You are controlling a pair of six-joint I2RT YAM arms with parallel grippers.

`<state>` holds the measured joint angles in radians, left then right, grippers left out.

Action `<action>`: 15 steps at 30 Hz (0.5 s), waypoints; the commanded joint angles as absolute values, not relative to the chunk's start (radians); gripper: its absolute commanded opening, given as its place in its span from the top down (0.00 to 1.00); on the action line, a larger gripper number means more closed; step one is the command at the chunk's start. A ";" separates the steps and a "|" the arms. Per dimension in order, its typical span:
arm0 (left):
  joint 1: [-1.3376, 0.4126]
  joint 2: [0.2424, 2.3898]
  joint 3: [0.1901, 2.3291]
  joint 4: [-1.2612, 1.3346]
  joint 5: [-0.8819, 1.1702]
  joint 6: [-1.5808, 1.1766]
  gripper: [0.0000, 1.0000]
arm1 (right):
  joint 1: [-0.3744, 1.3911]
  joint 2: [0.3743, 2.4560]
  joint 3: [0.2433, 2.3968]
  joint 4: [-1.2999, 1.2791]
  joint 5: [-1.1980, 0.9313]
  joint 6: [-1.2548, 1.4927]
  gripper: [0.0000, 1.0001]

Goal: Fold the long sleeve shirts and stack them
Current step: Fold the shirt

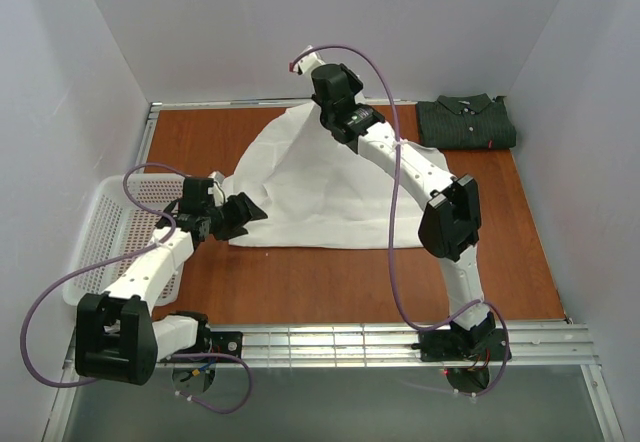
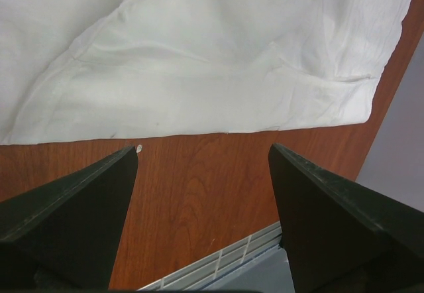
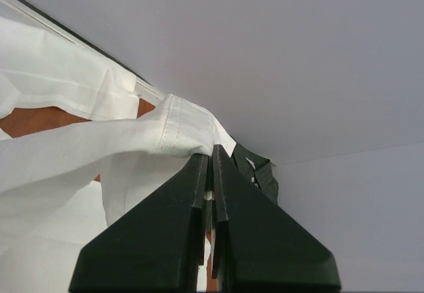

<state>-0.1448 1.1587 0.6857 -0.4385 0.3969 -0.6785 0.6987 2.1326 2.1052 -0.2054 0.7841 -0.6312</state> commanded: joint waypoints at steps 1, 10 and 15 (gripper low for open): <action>-0.140 1.173 0.727 -0.445 0.425 -0.695 0.24 | 0.677 2.076 2.091 -0.176 0.775 -0.604 0.99; -0.172 1.353 0.758 -0.330 0.417 -0.751 0.25 | 0.680 1.944 1.898 -0.196 0.658 -0.557 0.99; -0.179 1.430 0.779 -0.278 0.342 -0.801 0.28 | 0.681 1.882 1.829 -0.195 0.624 -0.557 0.99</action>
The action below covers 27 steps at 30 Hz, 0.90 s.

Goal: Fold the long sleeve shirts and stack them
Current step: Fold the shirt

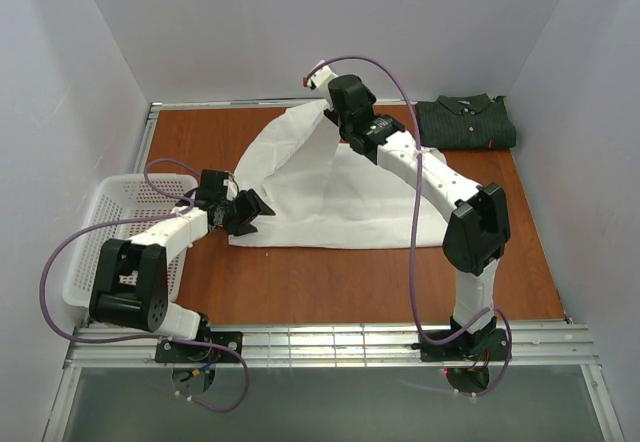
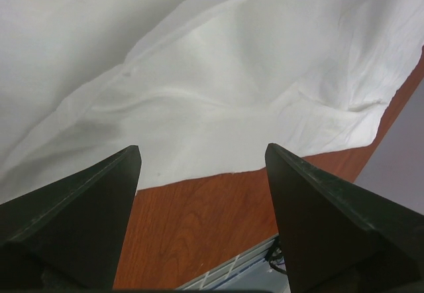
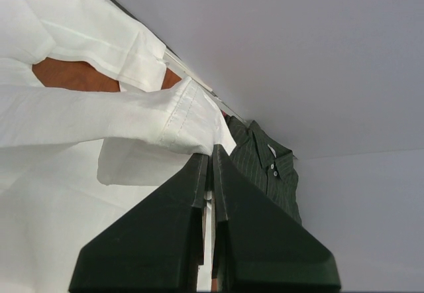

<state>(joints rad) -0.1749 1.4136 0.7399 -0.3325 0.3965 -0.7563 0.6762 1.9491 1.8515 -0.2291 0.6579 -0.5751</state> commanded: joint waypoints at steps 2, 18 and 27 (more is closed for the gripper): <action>-0.179 1.453 0.790 -0.278 0.286 -0.821 0.30 | 0.681 1.842 1.777 -0.187 0.608 -0.564 0.99; -0.166 1.488 0.641 -0.249 0.140 -1.020 0.47 | 0.681 1.395 1.131 -0.104 0.658 -0.650 0.99; -0.150 1.453 0.615 -0.239 0.144 -1.052 0.48 | 0.680 1.229 0.858 -0.130 0.738 -0.569 0.99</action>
